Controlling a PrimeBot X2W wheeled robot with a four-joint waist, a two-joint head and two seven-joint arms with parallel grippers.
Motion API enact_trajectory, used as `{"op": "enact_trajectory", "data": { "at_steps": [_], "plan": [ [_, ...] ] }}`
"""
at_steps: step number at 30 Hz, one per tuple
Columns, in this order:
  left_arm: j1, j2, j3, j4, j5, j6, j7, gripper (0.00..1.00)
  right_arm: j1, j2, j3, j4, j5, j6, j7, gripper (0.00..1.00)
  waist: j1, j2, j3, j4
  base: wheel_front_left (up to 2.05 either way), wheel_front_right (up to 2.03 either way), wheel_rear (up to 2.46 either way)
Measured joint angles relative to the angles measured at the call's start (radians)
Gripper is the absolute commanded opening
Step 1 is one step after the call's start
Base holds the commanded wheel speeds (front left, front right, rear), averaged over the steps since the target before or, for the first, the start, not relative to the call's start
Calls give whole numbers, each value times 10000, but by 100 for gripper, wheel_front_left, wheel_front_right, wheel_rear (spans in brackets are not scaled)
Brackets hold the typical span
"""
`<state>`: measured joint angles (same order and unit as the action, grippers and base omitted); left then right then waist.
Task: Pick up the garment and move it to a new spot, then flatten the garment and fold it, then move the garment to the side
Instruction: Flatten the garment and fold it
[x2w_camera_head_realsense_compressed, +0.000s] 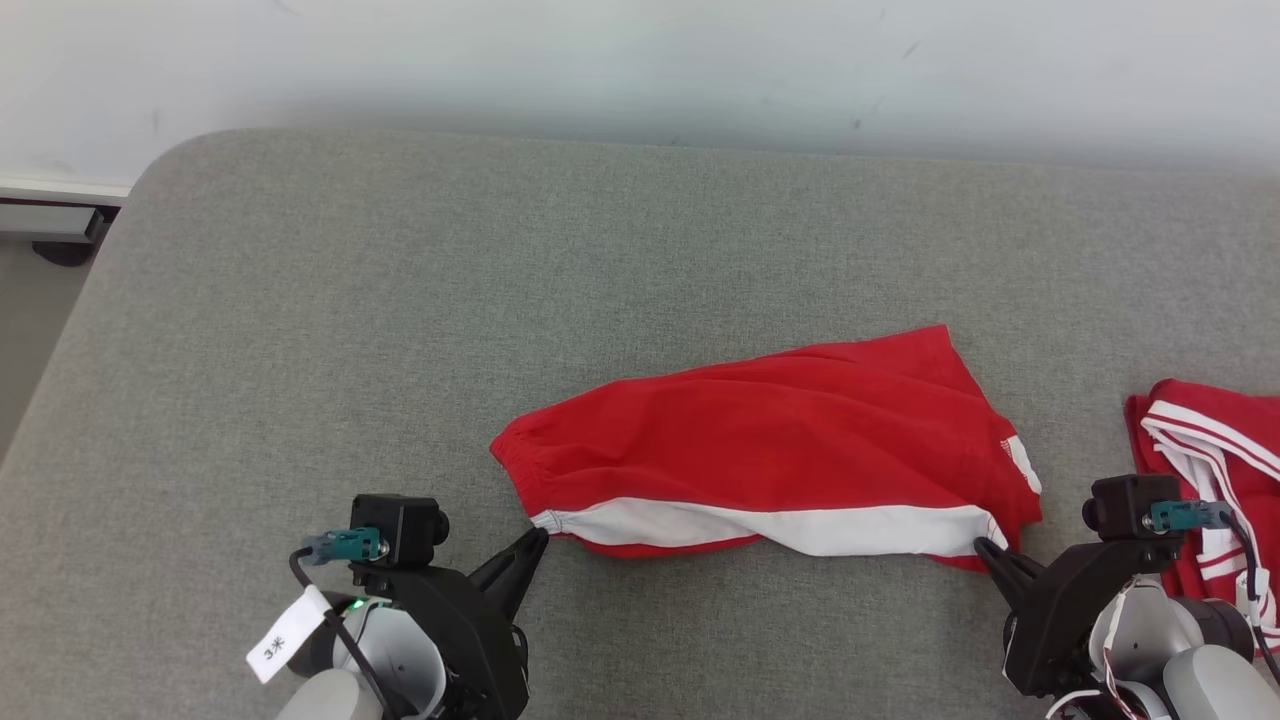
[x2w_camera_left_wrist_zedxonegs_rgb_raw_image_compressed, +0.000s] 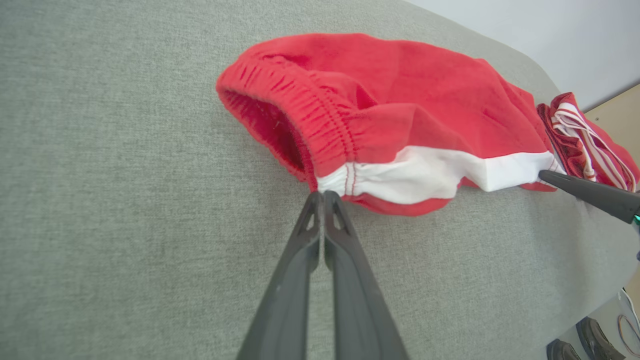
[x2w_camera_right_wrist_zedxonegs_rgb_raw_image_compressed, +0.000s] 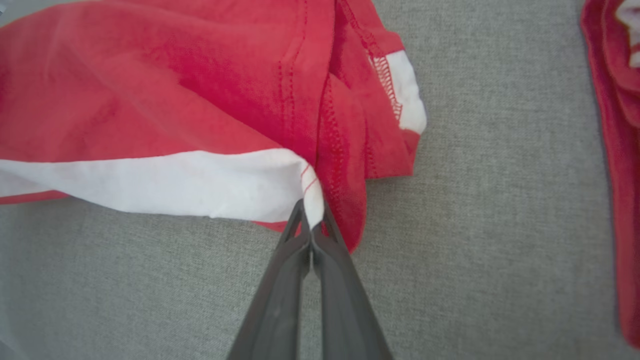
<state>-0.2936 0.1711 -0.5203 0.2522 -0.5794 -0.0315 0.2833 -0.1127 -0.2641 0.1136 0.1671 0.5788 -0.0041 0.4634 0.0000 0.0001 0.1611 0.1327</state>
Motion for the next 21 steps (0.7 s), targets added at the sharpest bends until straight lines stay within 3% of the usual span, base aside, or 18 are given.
{"op": "enact_trajectory", "data": {
  "at_steps": [21],
  "plan": [
    [247,242,497,-656,-188,-213,-842,0,23,-44,-497,-522,207,113,-606,0,0,0,-315,61,0,0,0]
  ]
}}
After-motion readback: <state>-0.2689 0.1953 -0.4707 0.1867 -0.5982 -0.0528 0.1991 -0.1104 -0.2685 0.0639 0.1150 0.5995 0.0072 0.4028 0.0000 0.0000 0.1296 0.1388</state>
